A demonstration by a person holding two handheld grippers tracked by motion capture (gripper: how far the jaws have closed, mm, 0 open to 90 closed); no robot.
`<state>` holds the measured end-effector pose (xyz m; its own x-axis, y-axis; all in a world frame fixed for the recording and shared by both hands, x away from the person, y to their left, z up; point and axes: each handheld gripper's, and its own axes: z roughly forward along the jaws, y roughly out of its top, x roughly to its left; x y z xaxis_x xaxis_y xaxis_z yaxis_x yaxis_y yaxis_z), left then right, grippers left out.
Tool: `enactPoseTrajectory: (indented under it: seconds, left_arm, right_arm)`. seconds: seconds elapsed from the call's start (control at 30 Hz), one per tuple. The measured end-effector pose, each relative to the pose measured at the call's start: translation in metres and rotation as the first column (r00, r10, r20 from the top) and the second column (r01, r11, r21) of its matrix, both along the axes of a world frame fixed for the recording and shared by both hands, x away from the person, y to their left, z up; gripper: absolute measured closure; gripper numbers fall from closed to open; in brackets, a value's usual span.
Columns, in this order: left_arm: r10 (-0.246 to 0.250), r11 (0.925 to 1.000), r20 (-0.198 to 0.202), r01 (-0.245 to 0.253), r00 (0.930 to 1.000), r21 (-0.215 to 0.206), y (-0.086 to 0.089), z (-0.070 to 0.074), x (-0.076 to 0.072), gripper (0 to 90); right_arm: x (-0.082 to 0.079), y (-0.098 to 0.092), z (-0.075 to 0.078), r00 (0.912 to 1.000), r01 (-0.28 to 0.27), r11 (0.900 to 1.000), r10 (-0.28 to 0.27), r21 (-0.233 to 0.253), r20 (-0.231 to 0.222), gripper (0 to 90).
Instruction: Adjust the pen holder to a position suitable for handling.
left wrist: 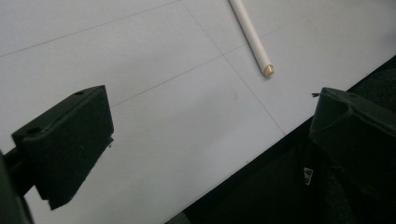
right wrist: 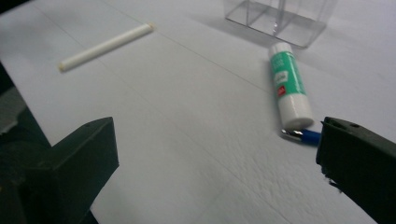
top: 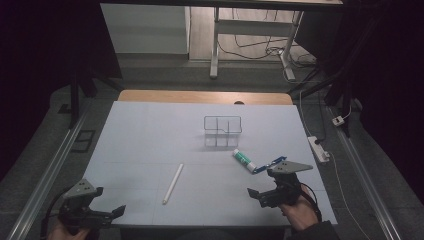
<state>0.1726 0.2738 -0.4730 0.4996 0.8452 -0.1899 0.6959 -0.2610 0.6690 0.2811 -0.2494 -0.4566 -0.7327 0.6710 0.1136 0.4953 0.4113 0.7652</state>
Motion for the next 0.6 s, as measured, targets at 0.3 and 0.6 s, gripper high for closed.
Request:
enactPoseTrajectory:
  seconds: [0.3, 0.6]
  left_arm:
    - [-0.008, 0.9999, -0.012, 0.008, 0.9999, -0.006, 0.001, -0.001, 0.001, 0.0]
    - [-0.015, 0.9999, -0.020, 0.015, 0.9997, -0.006, 0.000, -0.001, 0.002, 0.0]
  right_arm:
    - [0.025, 0.012, 0.000, 0.9989, 0.047, 0.998, -0.047, -0.038, 0.003, 0.0]
    - [0.053, 0.020, -0.003, 0.9966, 0.080, 0.991, -0.078, -0.111, 0.028, 0.0]
